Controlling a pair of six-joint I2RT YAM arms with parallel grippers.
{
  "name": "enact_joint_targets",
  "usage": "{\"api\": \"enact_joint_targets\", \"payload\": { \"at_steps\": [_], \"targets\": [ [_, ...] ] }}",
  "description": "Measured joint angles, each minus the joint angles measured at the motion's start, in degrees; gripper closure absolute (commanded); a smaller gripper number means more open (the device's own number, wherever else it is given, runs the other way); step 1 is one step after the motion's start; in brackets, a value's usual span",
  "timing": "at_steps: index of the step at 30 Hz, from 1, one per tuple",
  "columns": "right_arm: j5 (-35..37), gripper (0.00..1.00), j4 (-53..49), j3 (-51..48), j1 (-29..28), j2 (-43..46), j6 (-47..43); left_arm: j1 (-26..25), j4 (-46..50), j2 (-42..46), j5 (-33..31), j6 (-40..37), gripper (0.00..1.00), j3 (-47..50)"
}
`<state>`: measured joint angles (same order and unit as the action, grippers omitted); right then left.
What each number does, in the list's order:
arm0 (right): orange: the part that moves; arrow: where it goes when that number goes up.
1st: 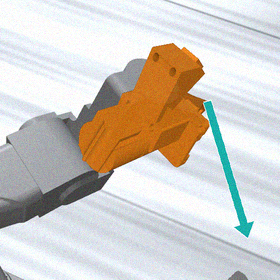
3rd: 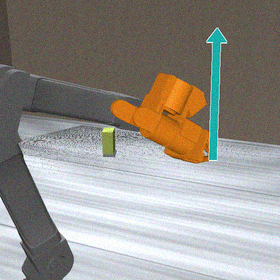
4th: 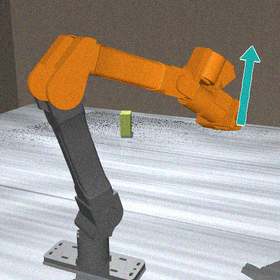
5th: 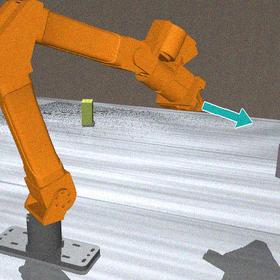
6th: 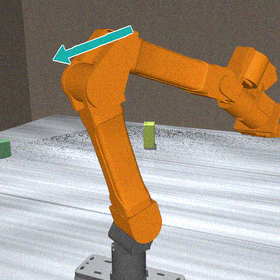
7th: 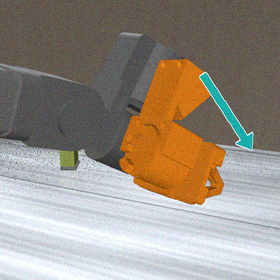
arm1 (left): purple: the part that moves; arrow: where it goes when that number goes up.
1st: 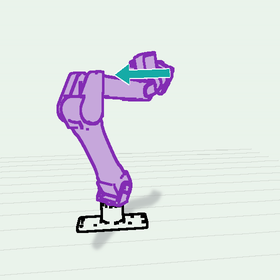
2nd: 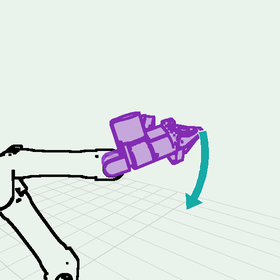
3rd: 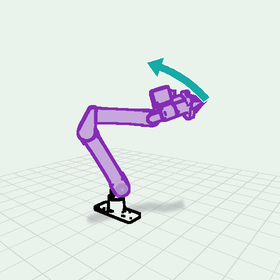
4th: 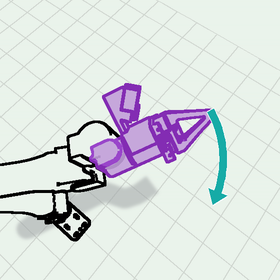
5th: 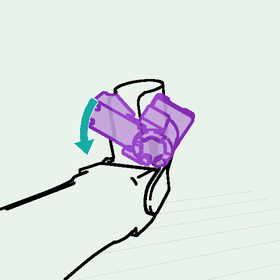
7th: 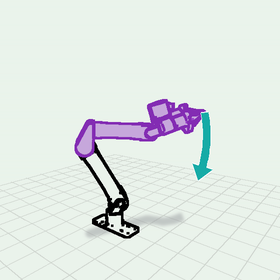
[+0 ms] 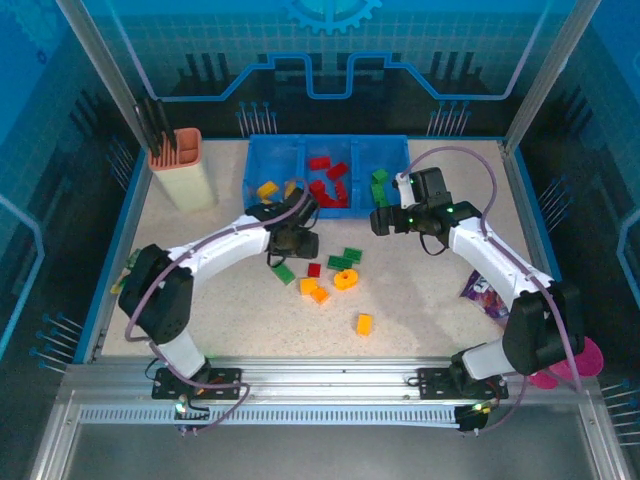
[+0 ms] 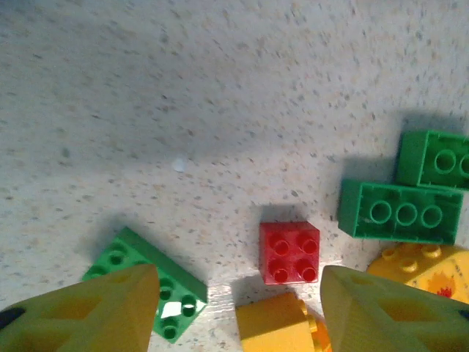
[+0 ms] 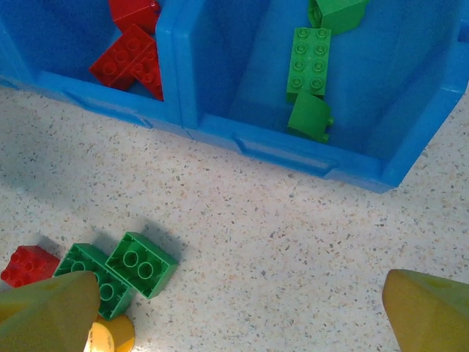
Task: Sort the legos into containers by color
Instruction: Place the lego in the container, then pick up the lego from the center of the table, then place the lego in the container.
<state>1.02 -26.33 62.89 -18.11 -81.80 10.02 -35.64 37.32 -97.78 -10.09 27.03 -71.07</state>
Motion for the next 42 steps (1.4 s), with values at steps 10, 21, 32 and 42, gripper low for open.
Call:
{"api": "enact_joint_targets", "payload": {
  "at_steps": [10,21,32,42],
  "targets": [
    [0.1,0.0,-0.2,-2.2,0.0,0.8,0.0,-5.0,-2.0,-8.0,0.3,-0.4,0.38,0.0],
    [0.5,0.0,-0.2,-3.1,0.0,1.9,0.0,-5.0,-1.6,-12.3,0.3,0.1,0.65,-0.2],
    [1.2,0.0,0.1,-3.5,0.0,2.0,0.0,-4.3,1.3,-12.4,-0.9,-1.8,0.81,-6.2],
    [-1.2,0.0,2.7,-9.2,0.0,4.0,1.9,3.2,-1.2,-17.5,-4.7,-8.3,0.81,-29.9]
  ]
}}
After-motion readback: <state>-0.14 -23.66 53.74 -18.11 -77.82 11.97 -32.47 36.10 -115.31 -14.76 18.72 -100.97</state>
